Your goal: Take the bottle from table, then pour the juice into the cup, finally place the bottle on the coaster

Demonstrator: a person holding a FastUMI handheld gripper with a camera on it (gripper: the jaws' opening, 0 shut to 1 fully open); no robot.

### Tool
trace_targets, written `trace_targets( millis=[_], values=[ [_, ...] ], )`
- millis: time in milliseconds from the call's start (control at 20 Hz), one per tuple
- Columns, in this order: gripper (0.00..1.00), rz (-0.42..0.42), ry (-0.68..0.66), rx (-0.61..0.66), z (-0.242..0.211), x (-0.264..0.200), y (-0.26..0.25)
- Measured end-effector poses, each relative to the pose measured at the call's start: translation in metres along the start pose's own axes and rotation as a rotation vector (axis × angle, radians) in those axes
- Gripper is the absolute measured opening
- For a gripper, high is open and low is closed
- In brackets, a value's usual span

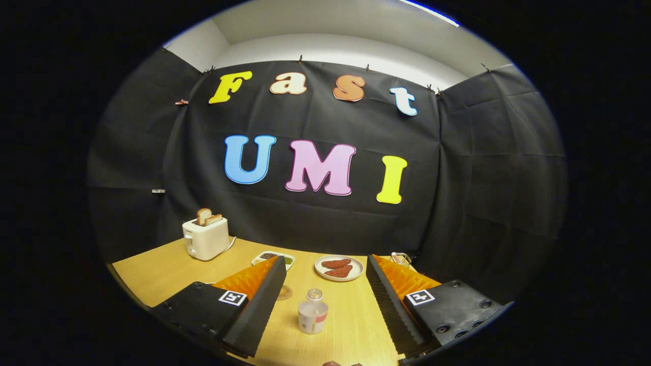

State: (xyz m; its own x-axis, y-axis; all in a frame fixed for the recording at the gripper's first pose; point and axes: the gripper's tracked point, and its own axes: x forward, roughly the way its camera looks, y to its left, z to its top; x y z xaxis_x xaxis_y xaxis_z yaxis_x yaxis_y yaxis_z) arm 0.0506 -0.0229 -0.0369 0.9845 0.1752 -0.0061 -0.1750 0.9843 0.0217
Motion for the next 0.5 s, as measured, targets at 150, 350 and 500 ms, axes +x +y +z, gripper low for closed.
trace_targets(
  millis=[150, 350, 500],
  values=[
    [0.97, 0.042, 0.012, 0.027, -0.019, 0.017, 0.000],
    [0.97, 0.051, 0.022, 0.050, -0.048, 0.042, -0.002],
    [0.97, 0.049, 0.040, 0.053, -0.066, 0.054, -0.003]
  ],
)
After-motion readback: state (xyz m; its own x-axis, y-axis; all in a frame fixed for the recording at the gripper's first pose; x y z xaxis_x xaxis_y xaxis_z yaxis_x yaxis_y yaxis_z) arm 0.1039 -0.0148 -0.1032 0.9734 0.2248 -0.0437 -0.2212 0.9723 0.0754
